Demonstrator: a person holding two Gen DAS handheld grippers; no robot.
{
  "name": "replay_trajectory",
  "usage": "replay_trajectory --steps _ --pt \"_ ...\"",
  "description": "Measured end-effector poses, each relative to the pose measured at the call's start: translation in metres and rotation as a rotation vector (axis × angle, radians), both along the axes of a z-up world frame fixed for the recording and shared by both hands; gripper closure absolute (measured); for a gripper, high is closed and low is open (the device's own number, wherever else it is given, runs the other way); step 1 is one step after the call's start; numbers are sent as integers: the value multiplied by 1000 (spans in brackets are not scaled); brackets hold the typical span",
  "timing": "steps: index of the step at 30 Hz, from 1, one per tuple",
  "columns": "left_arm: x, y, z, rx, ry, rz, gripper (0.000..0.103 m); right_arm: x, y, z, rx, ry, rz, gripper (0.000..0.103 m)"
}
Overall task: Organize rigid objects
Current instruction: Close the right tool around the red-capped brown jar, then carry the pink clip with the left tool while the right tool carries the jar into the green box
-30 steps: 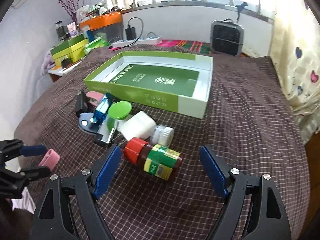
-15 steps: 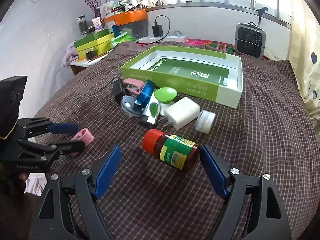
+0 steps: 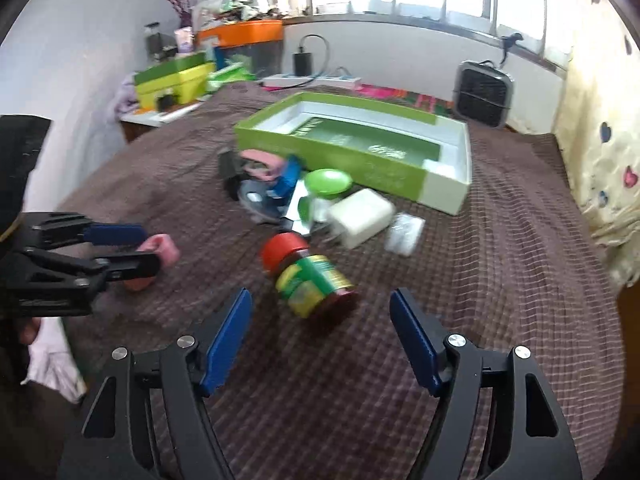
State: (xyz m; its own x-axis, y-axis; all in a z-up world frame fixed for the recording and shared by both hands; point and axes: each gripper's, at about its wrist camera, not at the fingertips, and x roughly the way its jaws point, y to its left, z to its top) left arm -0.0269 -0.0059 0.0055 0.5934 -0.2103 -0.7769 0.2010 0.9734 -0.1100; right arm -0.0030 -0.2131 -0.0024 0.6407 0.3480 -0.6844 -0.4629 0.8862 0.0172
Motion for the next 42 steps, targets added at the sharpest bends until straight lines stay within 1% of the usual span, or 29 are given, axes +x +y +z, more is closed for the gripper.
replay_trajectory --steps 2,6,9,10,11,13,15,17,19,21,22,32,37,42 --pt "1 -2 0 9 -2 0 50 6 0 -1 22 15 15 31" --pt "0 -4 -1 23 -12 2 53 17 9 -5 8 32 32 31" --pt "0 -2 -1 20 -16 10 61 19 12 -6 11 37 45 31" --pt "0 -1 -1 21 -18 13 64 19 13 -6 12 35 47 32" --pt "0 0 -1 22 -19 14 66 19 13 -6 14 33 49 35" --pt "0 0 -2 20 -20 9 69 19 15 -7 11 33 49 43" --pt "0 -1 -2 19 -23 4 71 19 16 -7 4 32 47 49" --pt "0 -1 -2 16 -23 1 77 18 17 -7 3 29 51 53" --pt "1 0 -1 16 -23 3 81 17 19 -7 4 28 55 62" --pt "1 0 -1 12 -22 1 81 15 19 -7 -1 25 52 69" --pt "1 1 -1 11 -22 1 81 14 20 -7 -1 25 52 70" --pt "10 0 4 0 -26 -10 81 8 20 0 45 24 19 70" --pt "19 -1 14 -3 -43 -16 81 14 14 11 85 21 -12 70" --pt "35 -1 28 -13 -69 -22 81 25 10 21 95 19 -45 70"
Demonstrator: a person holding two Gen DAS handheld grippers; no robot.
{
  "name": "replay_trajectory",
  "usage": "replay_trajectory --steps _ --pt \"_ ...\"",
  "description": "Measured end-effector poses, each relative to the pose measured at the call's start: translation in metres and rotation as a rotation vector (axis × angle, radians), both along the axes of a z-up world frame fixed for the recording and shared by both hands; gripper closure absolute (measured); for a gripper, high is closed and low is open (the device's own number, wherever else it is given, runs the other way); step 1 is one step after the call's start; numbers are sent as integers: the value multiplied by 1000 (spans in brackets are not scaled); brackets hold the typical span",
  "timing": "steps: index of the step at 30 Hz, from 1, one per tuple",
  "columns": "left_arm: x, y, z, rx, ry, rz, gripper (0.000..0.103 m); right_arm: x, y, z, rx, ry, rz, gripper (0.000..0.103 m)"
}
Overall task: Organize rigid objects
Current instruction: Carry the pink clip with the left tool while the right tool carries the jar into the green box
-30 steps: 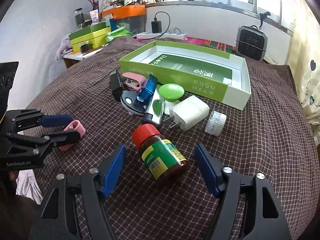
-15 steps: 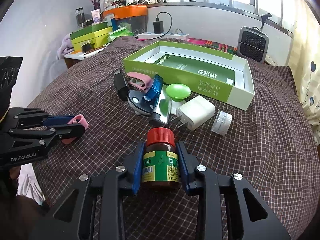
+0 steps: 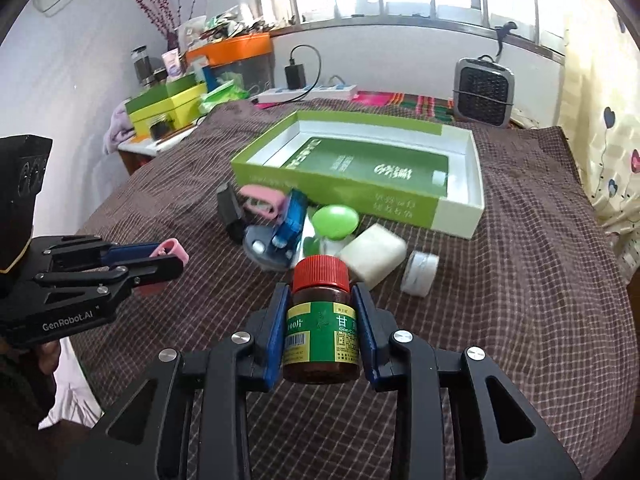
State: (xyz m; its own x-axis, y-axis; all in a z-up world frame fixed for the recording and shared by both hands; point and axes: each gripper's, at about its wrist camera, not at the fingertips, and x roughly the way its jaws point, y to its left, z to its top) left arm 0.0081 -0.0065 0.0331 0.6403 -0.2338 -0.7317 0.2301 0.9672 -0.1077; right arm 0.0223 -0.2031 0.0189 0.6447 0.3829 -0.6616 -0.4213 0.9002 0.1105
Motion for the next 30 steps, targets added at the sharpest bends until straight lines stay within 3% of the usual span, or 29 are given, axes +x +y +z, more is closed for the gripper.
replay_trajectory --steps 18,30 --pt "86 -1 32 -31 -36 -14 81 66 -10 39 34 -33 -102 70" --pt "141 -7 22 -25 -4 -10 81 122 -10 26 21 37 -141 70"
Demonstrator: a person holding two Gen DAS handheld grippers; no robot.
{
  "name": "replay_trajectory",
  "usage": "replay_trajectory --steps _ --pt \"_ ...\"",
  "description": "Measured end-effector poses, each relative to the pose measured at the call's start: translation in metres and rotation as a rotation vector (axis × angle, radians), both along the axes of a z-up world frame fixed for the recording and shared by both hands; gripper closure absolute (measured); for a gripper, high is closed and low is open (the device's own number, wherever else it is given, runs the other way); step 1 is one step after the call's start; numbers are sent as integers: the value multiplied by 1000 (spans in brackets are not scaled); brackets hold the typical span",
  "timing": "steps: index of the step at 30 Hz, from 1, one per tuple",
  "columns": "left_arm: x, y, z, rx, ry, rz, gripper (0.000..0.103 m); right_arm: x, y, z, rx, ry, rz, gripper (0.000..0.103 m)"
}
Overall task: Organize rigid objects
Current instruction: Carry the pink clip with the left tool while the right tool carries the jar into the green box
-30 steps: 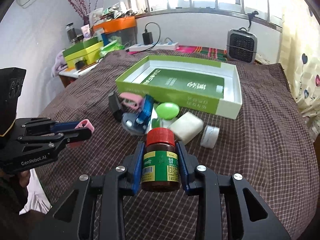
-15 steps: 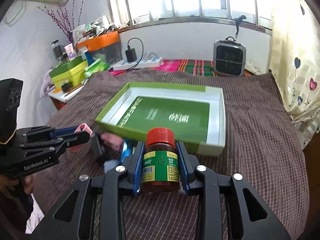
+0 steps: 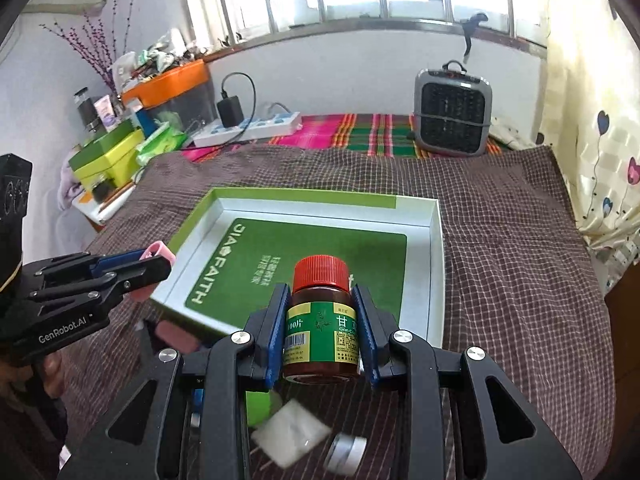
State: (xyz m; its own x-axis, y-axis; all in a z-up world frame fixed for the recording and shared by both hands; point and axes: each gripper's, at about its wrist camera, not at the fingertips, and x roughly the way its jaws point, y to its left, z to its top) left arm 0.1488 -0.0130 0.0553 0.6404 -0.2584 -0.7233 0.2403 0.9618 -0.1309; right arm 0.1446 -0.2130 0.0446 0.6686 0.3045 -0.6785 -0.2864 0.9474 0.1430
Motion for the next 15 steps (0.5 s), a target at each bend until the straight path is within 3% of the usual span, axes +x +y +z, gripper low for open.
replay_trajectory --steps 15 --pt "29 -8 -26 23 54 -2 81 30 2 -24 -35 56 -11 70"
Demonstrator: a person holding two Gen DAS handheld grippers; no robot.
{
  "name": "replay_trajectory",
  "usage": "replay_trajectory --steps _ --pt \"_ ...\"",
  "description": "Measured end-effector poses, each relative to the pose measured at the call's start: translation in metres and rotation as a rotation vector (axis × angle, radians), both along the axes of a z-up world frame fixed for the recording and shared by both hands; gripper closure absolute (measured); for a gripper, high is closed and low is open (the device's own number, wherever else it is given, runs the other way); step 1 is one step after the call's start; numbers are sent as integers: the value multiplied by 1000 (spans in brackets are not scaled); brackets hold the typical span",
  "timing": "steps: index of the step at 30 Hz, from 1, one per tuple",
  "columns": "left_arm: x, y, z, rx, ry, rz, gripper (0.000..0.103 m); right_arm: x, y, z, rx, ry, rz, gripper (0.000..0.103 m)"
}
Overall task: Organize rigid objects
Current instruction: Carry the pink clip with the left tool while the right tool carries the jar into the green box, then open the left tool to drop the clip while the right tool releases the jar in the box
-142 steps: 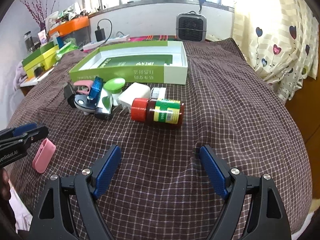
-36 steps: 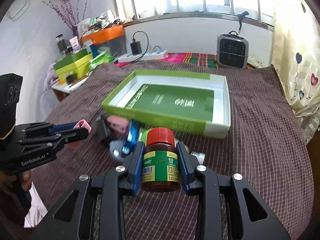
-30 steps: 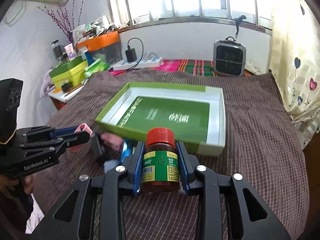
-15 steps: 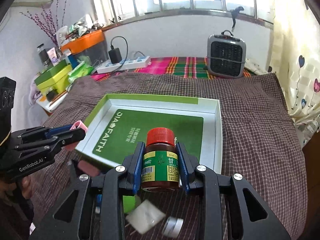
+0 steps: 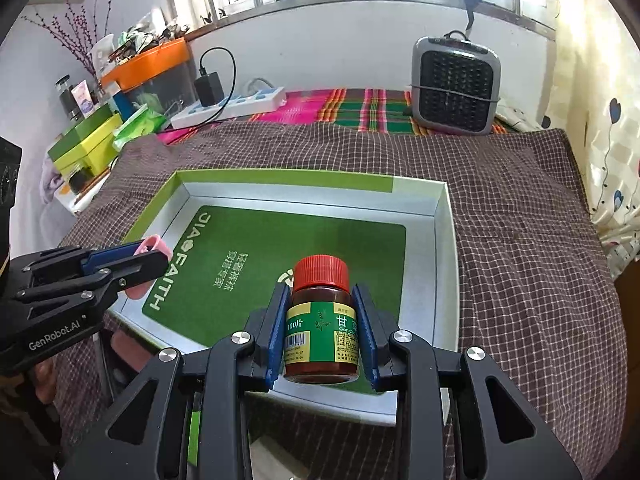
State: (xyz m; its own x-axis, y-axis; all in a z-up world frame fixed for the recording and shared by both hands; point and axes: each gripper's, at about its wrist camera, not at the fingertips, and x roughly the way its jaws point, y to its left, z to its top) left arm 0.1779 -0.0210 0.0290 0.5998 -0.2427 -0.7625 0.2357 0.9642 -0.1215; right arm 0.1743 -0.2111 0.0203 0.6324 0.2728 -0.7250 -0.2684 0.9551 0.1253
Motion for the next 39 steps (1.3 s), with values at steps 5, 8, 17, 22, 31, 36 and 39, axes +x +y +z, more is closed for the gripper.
replay_trajectory --steps 5,8,17,22,31,36,39 --pt "4 -1 -3 8 9 -3 81 4 1 -4 -3 8 1 70" --pt "4 -2 -4 10 9 -6 81 5 1 -5 -7 10 2 70" --pt "6 -3 -8 16 18 -5 81 6 2 -8 -12 13 -1 70" --pt "6 -3 -8 17 19 -5 81 5 2 -8 -21 11 -2 70" --pt "5 -3 -9 22 22 9 81 5 2 -8 -14 13 -8 70" --pt "4 -2 -6 14 24 13 77 4 2 -7 -15 9 -10 70" --pt "2 -1 -4 6 24 14 73 2 2 -6 -8 2 -10 68"
